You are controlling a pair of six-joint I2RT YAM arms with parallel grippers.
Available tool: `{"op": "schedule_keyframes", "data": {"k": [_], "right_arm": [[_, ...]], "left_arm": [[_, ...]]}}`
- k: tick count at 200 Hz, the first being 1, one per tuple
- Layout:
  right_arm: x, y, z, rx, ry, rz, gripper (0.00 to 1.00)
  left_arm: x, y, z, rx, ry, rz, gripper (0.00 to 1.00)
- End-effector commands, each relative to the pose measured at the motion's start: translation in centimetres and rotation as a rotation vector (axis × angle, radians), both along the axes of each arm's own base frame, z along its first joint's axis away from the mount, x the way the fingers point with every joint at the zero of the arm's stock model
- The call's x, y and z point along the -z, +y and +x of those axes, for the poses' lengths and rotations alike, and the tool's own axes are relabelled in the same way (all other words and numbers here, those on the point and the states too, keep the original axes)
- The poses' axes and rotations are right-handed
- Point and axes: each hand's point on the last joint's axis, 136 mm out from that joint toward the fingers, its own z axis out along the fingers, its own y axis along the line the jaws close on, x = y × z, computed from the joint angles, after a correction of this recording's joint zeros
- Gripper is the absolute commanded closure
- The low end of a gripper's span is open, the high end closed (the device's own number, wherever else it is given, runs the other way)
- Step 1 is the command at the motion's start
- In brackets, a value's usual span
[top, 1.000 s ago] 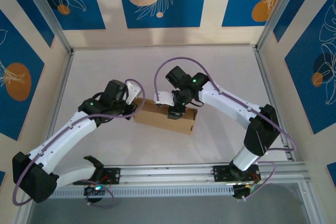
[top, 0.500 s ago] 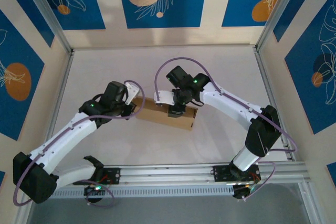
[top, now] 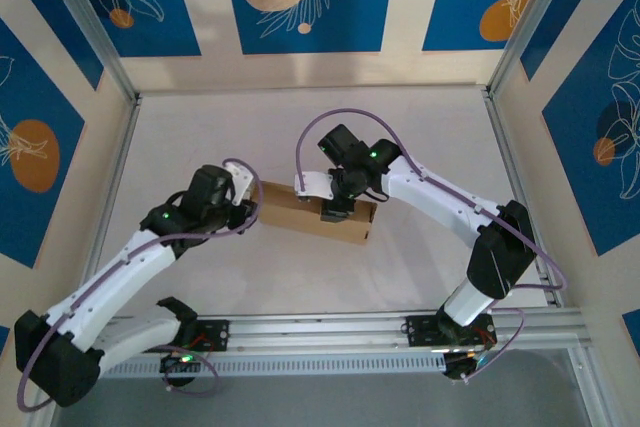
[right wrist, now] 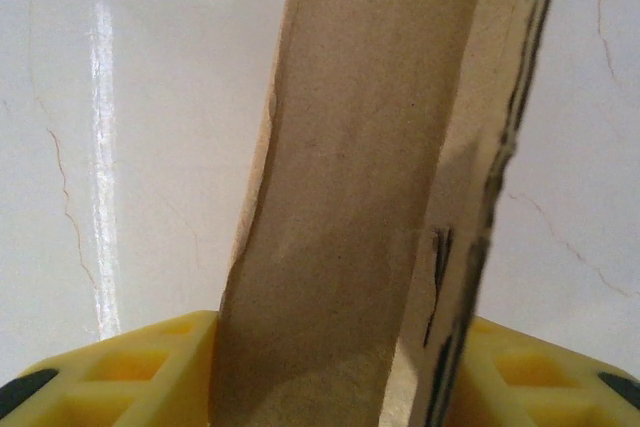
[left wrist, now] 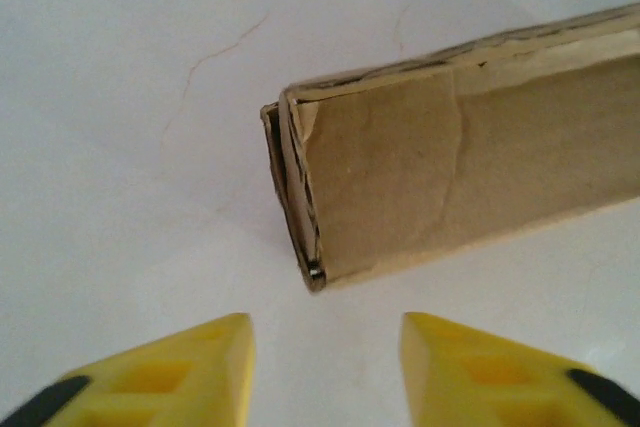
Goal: Fold the paper box
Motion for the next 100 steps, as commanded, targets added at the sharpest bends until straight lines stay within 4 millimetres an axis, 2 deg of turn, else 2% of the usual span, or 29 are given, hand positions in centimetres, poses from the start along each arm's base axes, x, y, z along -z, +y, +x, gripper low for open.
{"op": "schedule_keyframes", "data": {"k": [1,13,29,50,72,100], "right_arm": [[2.3,-0.9,0.1,-0.027,0.001,-0.078,0.5],[2.4,-0.8,0.1,-0.031,0.001,-0.076,0.5],[2.5,-0.9,0.0,-0.036,0.003,-0.078,0.5],[2.5,-0.8,-0.2,-0.041,0.009,-0.072,0.51],[2.7,-0.8,-0.2,-0.044,0.011,-0.074,0.51],[2.7,-0.7,-0.2,-0.046,0.012,-0.07,0.51]], "left_arm": [[-2.5,0.0,-1.1,-0.006,-0.013,-0.086,0.44],[-4.0,-0.5,-1.2,0.007,-0.031,-0.13,0.39],[-6.1,-1.2,-1.3,0.03,-0.061,-0.19,0.37],[-8.0,-1.2,0.0,-0.02,-0.125,-0.225,0.35],[-8.7,-1.1,2.1,-0.067,-0.168,-0.202,0.34],[-8.4,-1.4,5.0,-0.141,-0.172,-0.185,0.35]]}}
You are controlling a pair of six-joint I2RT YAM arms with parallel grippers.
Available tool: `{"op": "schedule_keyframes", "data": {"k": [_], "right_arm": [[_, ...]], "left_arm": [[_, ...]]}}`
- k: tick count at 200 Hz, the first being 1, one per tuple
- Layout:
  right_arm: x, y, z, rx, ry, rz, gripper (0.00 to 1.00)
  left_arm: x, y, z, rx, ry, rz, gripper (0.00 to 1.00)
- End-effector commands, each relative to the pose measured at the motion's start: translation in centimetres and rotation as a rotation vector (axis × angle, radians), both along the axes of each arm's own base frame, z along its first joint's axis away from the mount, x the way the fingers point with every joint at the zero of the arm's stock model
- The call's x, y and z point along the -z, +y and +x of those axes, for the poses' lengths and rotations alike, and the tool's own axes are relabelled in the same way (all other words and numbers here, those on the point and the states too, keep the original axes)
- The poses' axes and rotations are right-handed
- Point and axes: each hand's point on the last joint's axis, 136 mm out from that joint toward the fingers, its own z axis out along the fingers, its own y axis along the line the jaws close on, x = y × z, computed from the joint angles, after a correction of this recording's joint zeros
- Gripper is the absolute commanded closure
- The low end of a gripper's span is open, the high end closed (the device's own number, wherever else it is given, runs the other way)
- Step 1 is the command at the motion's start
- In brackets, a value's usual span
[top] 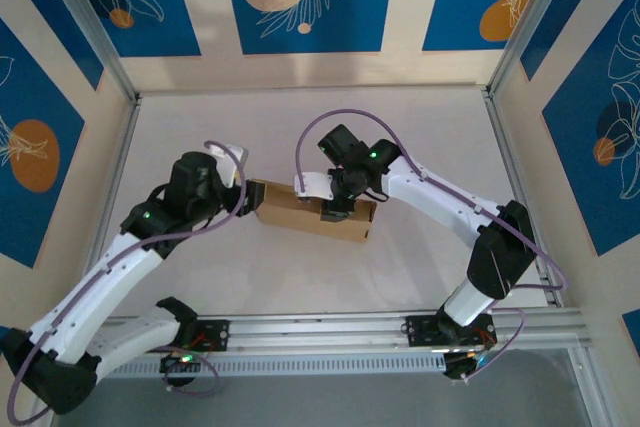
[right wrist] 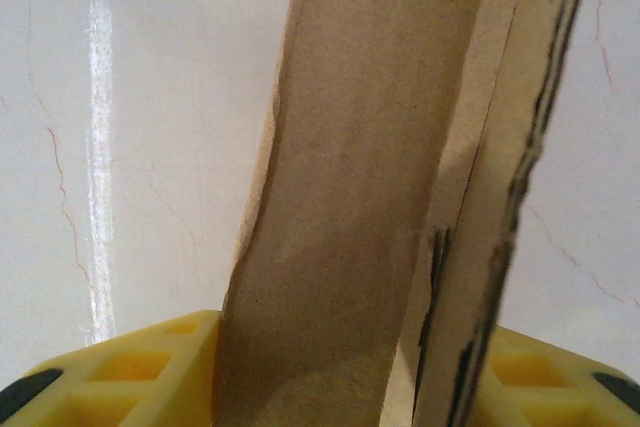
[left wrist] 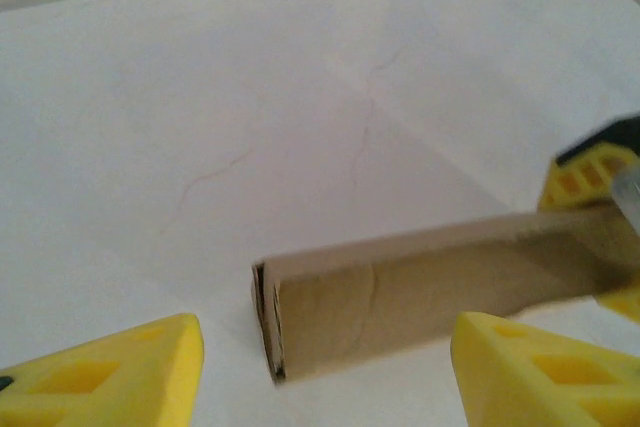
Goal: Fold the paper box
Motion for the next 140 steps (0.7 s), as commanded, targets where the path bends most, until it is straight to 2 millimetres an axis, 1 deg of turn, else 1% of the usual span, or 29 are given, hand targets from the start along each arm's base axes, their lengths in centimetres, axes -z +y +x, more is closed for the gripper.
{"op": "schedule_keyframes", "data": {"k": [1,22,36,47,58,75,97,113,140], "right_arm": [[2.6,-0.7,-0.2,-0.031,0.019,-0.07,0.51],[2.6,-0.7,-0.2,-0.031,0.023,-0.072,0.51],[2.7,-0.7,-0.2,-0.032,0.025,-0.074,0.51],[2.8,-0.6,-0.3,-0.032,0.03,-0.073,0.5],[2.8,-0.6,-0.4,-0.033,0.033,-0.07,0.5],[3.0,-0.6,-0.4,-0.031,0.038,-0.072,0.5],[3.1,-0.6,-0.4,-0.034,0.04,-0.073,0.5],[3.0,-0.5,-0.3,-0.031,0.04,-0.074,0.5],[3.2,-0.5,-0.3,-0.032,0.043,-0.076,0.49]], "left_arm": [[-1.1,0.1,2.9,-0.091,-0.04,-0.018,0.35],[-1.0,-0.3,4.4,-0.113,-0.045,-0.03,0.37],[-1.0,-0.7,5.1,-0.113,-0.066,-0.05,0.37],[-1.1,-0.4,5.5,-0.127,-0.087,-0.065,0.37],[-0.7,0.0,5.7,-0.144,-0.088,-0.08,0.38],[1.0,-0.1,5.5,-0.14,-0.047,-0.087,0.41],[3.9,-0.2,4.6,-0.14,0.03,-0.106,0.47],[5.8,-0.1,3.9,-0.151,0.07,-0.12,0.51],[7.5,1.0,3.2,-0.206,0.105,-0.115,0.55]]}}
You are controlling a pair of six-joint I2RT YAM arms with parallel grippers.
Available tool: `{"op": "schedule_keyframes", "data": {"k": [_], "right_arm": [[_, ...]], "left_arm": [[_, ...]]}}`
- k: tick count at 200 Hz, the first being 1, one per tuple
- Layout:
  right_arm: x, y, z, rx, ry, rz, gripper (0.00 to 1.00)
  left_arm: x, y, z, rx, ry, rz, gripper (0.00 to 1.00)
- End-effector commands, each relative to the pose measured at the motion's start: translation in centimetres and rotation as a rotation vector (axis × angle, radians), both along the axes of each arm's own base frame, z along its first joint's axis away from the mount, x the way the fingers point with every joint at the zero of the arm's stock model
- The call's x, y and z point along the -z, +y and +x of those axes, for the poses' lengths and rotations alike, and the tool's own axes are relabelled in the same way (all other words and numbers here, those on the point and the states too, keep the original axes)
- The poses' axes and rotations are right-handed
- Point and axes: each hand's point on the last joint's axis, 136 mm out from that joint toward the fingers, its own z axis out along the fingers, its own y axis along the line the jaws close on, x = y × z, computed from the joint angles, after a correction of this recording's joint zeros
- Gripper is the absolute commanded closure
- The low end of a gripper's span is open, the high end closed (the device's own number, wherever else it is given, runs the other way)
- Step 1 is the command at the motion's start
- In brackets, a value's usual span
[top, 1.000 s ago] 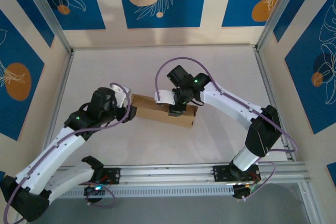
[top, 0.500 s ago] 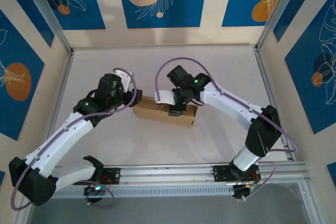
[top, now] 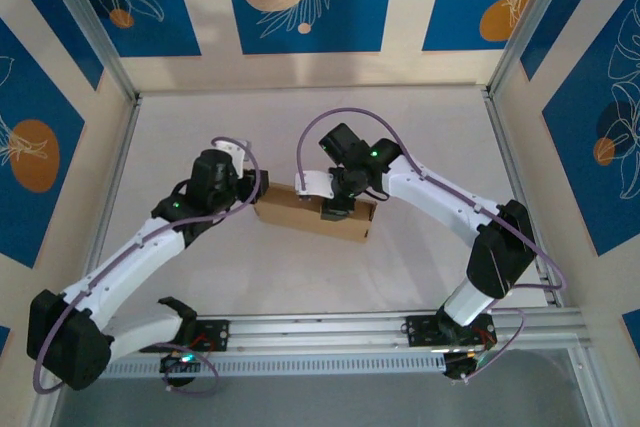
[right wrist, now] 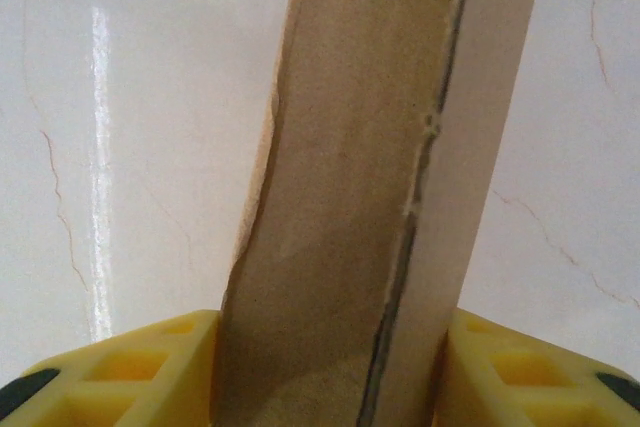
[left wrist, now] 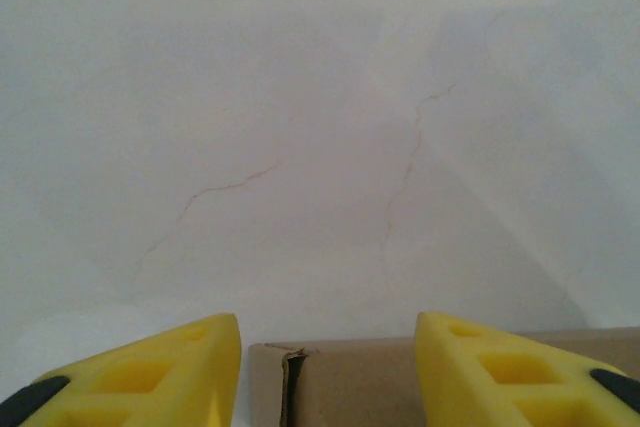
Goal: Fold the paper box
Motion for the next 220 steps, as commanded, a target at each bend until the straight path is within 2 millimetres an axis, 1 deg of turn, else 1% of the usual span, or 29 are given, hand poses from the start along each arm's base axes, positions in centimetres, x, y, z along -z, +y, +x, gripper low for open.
{"op": "schedule_keyframes", "data": {"k": [1,14,36,57,78,97,114,152,168,179,198,207,215,220], "right_arm": [[3.1,-0.7,-0.3,-0.03,0.038,-0.085,0.49],[3.2,-0.7,-0.4,-0.03,0.044,-0.084,0.49],[3.2,-0.6,-0.3,-0.025,0.051,-0.08,0.47],[2.7,-0.4,-0.3,-0.026,0.046,-0.068,0.42],[2.0,-0.3,-0.3,-0.021,0.044,-0.046,0.37],[0.6,0.1,-0.3,-0.006,0.055,0.009,0.32],[-1.1,0.5,-0.6,0.0,0.072,0.071,0.29],[-5.3,1.0,-1.3,0.021,0.111,0.244,0.25],[-7.7,1.2,-1.5,0.042,0.123,0.348,0.26],[-9.4,1.3,-1.1,0.08,0.109,0.422,0.27],[-12.6,1.5,-0.2,0.181,0.05,0.563,0.33],[-14.2,1.2,0.9,0.281,0.003,0.637,0.42],[-15.3,0.3,2.1,0.419,-0.025,0.69,0.5],[-16.0,-0.3,2.6,0.499,-0.019,0.72,0.55]], "left_arm": [[2.8,1.3,-1.0,-0.059,0.076,-0.001,0.55],[3.2,1.7,-1.2,-0.083,0.08,-0.006,0.56],[4.2,2.0,-1.4,-0.097,0.099,-0.004,0.59],[4.9,2.4,-1.5,-0.117,0.115,0.014,0.6],[4.7,2.7,-1.2,-0.132,0.102,0.026,0.59],[4.5,2.8,-0.8,-0.14,0.104,0.041,0.57],[4.4,2.8,-0.3,-0.148,0.106,0.044,0.57],[4.6,2.4,0.1,-0.152,0.127,0.025,0.57],[4.6,2.3,0.1,-0.148,0.128,0.016,0.58],[4.6,2.3,0.0,-0.15,0.131,0.014,0.58],[4.5,2.4,-0.1,-0.152,0.128,0.008,0.58],[4.4,2.4,-0.2,-0.154,0.127,0.004,0.58],[4.4,2.4,-0.2,-0.152,0.126,0.002,0.58],[4.4,2.4,-0.2,-0.151,0.129,0.002,0.58]]}}
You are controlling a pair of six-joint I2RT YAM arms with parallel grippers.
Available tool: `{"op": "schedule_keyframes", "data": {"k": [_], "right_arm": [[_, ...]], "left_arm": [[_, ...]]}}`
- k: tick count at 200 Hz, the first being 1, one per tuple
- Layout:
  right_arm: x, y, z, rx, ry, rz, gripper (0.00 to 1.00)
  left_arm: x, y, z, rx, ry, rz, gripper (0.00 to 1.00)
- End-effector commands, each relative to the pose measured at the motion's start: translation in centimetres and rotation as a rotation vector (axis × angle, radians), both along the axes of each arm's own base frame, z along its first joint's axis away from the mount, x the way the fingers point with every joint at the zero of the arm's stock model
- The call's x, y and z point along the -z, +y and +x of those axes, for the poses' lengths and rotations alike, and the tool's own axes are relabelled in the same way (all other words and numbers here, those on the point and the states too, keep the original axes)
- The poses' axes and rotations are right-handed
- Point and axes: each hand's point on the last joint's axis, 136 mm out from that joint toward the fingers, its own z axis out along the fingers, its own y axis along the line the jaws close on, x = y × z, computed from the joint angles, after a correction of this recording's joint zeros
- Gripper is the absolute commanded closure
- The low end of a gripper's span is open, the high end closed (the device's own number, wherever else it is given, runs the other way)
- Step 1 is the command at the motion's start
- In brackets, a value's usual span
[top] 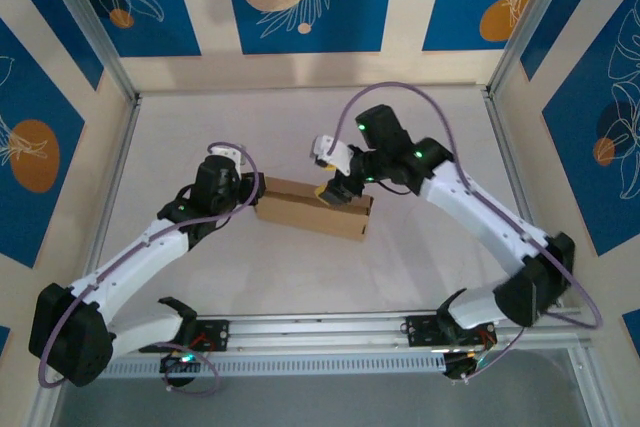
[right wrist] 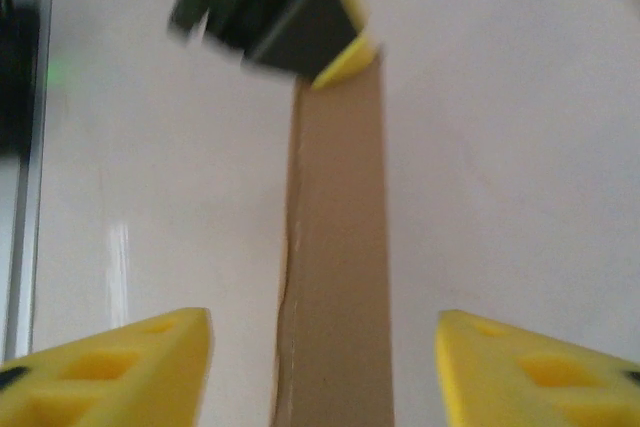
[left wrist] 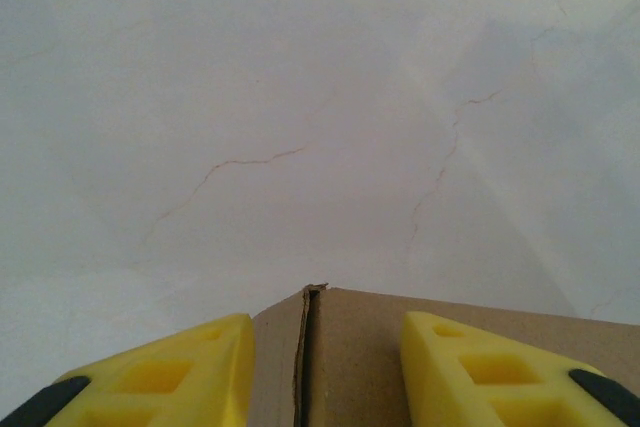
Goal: Fold the paper box
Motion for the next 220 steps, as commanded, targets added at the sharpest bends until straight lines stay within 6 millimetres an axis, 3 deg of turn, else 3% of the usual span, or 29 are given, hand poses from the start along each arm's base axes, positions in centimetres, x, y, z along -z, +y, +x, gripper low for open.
{"op": "schedule_keyframes", "data": {"k": [1,9,26,48,58,83,97,109,135,156,182,220], "right_arm": [[-5.0,-0.8,2.3,0.302,0.028,0.239,0.56],[-5.5,-2.2,3.1,0.433,0.081,0.264,0.67],[-4.7,-4.9,2.9,0.601,0.235,0.252,0.85],[-2.3,-8.1,2.5,0.805,0.379,0.271,0.92],[-1.3,-9.8,2.3,0.91,0.477,0.281,0.91],[2.9,-13.6,1.3,1.118,0.703,0.313,0.75],[5.0,-13.5,0.5,1.11,0.922,0.391,0.59],[6.2,-12.8,-0.1,1.074,1.05,0.431,0.52],[7.0,-12.0,-1.3,1.047,1.145,0.472,0.39],[7.0,-11.8,-1.6,1.035,1.195,0.52,0.19],[7.0,-11.3,-1.7,1.0,1.247,0.557,0.27],[9.5,-11.4,-2.2,1.044,1.278,0.506,0.42]], "left_arm": [[1.9,1.4,-0.8,-0.034,0.078,0.04,0.58],[1.8,1.3,-0.8,-0.034,0.078,0.036,0.58],[1.6,1.2,-0.9,-0.029,0.08,0.025,0.57],[1.4,0.9,-0.9,-0.031,0.085,0.004,0.57],[1.3,0.8,-0.9,-0.032,0.09,-0.008,0.56],[1.3,0.4,-1.1,-0.027,0.102,-0.045,0.56],[1.4,0.2,-1.1,-0.021,0.108,-0.056,0.56],[1.4,0.1,-1.1,-0.017,0.113,-0.055,0.56],[1.4,0.0,-1.0,-0.012,0.116,-0.05,0.56],[1.3,-0.2,-0.8,-0.009,0.12,-0.055,0.56],[1.4,-0.3,-0.7,-0.008,0.127,-0.053,0.56],[1.5,-0.1,-0.7,-0.021,0.13,-0.044,0.56]]}}
